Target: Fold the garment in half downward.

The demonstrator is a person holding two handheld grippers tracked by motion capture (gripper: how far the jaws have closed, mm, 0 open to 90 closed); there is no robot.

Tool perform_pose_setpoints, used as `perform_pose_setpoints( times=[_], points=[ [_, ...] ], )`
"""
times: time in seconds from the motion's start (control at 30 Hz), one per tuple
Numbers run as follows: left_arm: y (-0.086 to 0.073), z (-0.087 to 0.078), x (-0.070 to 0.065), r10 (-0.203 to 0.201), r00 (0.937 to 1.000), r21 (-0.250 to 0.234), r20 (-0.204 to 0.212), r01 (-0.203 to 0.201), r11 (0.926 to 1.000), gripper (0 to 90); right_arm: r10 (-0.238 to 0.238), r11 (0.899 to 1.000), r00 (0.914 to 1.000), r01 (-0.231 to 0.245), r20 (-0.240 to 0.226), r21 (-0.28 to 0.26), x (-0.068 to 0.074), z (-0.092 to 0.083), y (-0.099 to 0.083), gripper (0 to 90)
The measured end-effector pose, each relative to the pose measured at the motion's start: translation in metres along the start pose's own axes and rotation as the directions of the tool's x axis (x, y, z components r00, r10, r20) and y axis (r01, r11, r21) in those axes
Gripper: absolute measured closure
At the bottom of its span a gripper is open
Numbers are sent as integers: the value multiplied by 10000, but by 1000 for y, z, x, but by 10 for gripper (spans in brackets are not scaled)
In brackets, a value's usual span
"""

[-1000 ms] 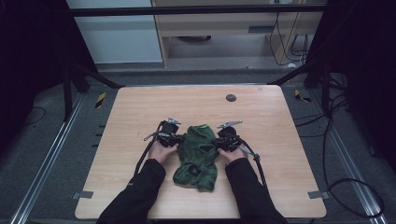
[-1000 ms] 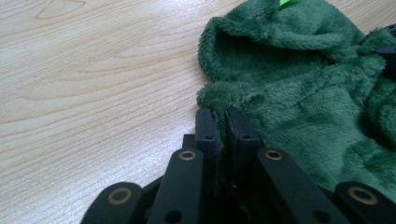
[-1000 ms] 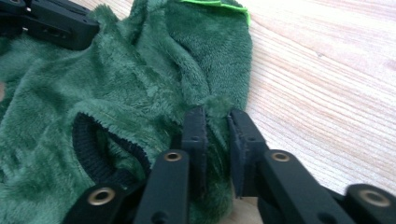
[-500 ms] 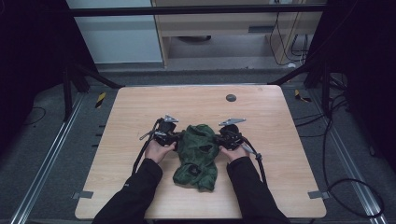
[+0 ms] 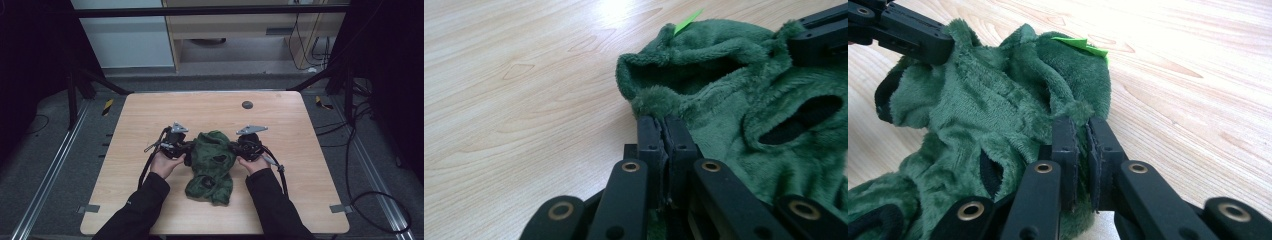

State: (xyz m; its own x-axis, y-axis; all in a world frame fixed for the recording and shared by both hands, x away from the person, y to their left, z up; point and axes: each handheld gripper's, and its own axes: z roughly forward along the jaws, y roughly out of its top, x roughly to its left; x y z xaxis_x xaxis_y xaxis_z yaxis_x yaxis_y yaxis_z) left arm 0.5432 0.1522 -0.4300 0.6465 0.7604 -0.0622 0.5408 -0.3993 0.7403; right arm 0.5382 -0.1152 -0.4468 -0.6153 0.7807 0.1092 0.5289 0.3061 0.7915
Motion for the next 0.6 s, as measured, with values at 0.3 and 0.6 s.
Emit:
perform_pose_setpoints(
  times=[0.3, 0.6],
  points=[
    [-7, -19, -8, 171, 9997, -306, 196, -165, 9994, 877, -282, 9991, 9994, 275, -209, -318, 8, -12, -1, 840],
    [-16, -32, -14, 255, 9992, -410, 301, -243, 9989, 877, -739, 9959, 9965, 716, -394, -558, 18, -22, -3, 839]
  ],
)
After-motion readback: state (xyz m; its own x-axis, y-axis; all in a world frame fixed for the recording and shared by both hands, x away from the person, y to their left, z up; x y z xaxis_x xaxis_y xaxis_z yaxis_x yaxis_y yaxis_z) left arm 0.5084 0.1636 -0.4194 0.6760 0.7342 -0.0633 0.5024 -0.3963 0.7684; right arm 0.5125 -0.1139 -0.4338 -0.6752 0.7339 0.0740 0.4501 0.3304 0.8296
